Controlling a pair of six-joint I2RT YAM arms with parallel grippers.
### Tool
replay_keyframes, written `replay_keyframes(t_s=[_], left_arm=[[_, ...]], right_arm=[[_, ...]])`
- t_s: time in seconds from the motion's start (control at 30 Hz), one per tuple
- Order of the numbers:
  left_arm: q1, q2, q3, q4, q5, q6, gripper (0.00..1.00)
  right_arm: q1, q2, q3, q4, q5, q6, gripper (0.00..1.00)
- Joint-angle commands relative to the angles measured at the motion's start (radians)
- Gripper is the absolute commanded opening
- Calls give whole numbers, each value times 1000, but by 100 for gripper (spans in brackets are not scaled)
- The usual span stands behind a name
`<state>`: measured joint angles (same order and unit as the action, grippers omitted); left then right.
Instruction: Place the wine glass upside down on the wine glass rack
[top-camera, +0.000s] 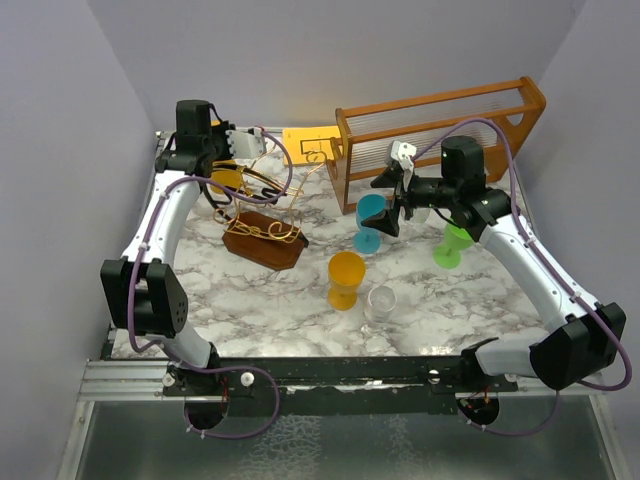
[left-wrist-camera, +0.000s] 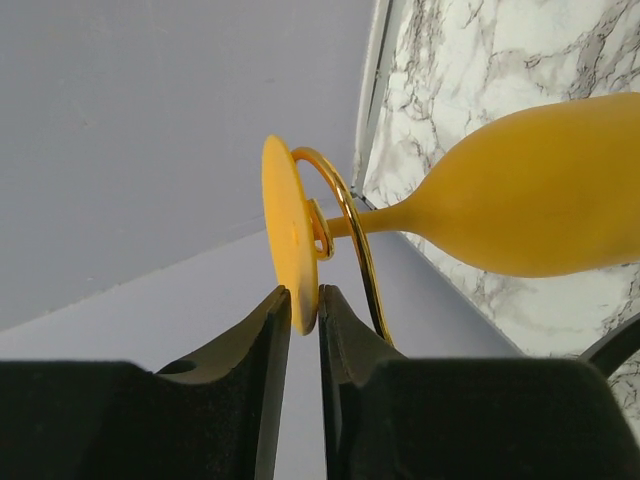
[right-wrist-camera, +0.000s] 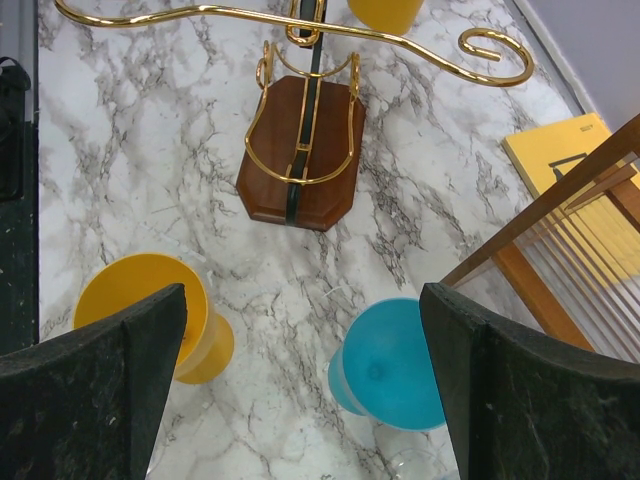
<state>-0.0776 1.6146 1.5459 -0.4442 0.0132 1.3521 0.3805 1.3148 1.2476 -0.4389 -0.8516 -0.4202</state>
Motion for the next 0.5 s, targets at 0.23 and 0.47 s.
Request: replay_keyframes(t_s=[0.23,0.47], left_arm=[[7,-88,-41,-25,-23,32,28],[7,-131,-70,-36,-66,53,33]], right_arm=[[1,5,-6,34,-9,8,100],[0,1,-3,29,7,3,99]])
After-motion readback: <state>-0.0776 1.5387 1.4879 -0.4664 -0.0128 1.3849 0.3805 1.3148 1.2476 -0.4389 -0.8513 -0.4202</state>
